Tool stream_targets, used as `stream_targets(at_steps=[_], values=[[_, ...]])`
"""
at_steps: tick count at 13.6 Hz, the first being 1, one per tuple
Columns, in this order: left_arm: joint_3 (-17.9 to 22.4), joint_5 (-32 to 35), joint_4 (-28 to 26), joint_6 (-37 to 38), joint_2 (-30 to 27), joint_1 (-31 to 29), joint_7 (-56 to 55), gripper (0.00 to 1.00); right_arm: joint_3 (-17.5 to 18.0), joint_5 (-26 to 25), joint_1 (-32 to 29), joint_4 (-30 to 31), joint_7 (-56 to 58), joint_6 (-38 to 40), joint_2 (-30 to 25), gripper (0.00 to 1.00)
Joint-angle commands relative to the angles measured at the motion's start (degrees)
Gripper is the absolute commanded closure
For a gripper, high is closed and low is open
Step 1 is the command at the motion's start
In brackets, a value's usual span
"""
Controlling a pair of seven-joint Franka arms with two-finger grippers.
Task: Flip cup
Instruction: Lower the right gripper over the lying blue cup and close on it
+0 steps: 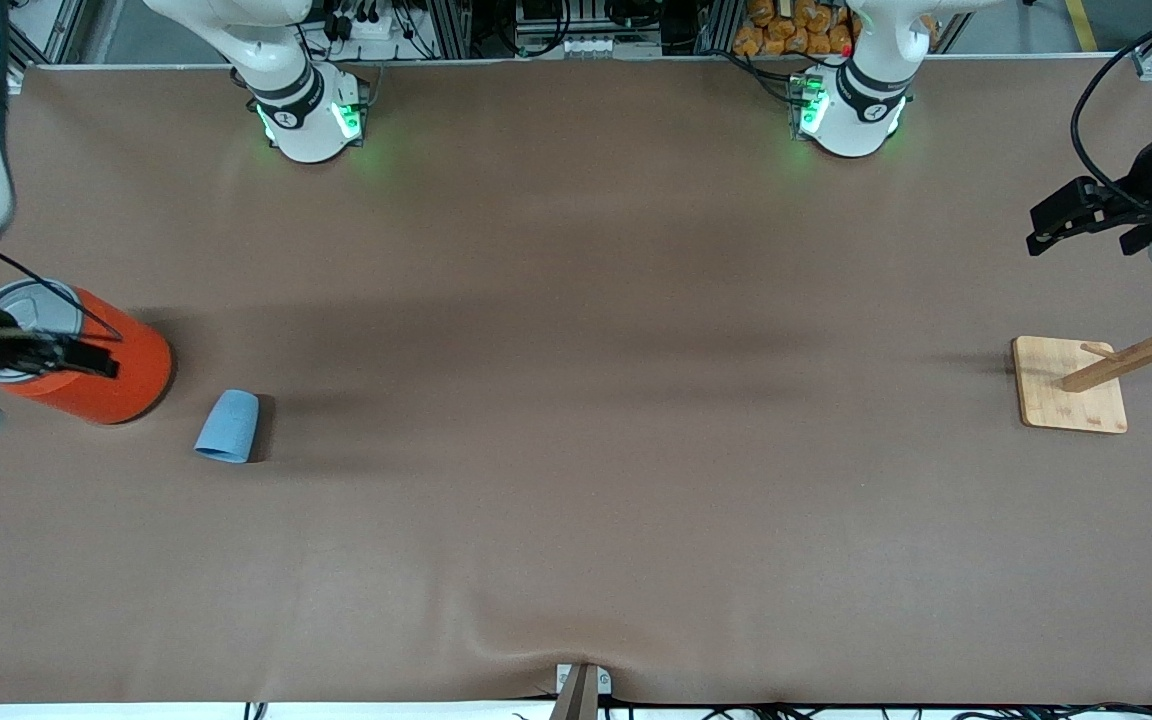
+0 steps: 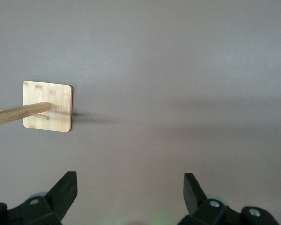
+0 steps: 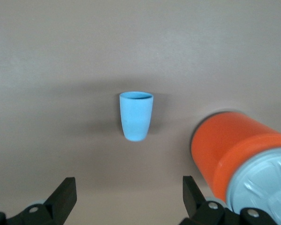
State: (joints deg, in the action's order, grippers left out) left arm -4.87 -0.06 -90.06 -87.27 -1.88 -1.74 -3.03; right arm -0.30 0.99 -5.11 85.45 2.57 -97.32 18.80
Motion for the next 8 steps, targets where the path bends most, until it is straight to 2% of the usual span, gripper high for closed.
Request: stream_targets(at_steps=[1,4,5,8], values=[[-0.1,-0.8,0.8,1.1,0.4,-0.6,0.9,0.00,0.5,0.2,1.1,-1.2,-0.5,-0.8,3.3,0.00],[-0.1,-0.9,0.8,1.1,0.6,-0.6,1.1,0.00,0.4,0.2,0.7,-0.9,-0.3,-1.4,6.8,0.00],[-0.1,-0.9,0.8,1.1,0.6,-0.5,1.1,0.00,0.4,0.2,0.6,0.7,-0.3,-3.8,7.6,0.00],[-0.1,-1.0,0.7,1.1,0.7,-0.6,1.2,0.00,0.5,0.2,0.0,10.4,-0.4,-15.1,8.4,0.00]])
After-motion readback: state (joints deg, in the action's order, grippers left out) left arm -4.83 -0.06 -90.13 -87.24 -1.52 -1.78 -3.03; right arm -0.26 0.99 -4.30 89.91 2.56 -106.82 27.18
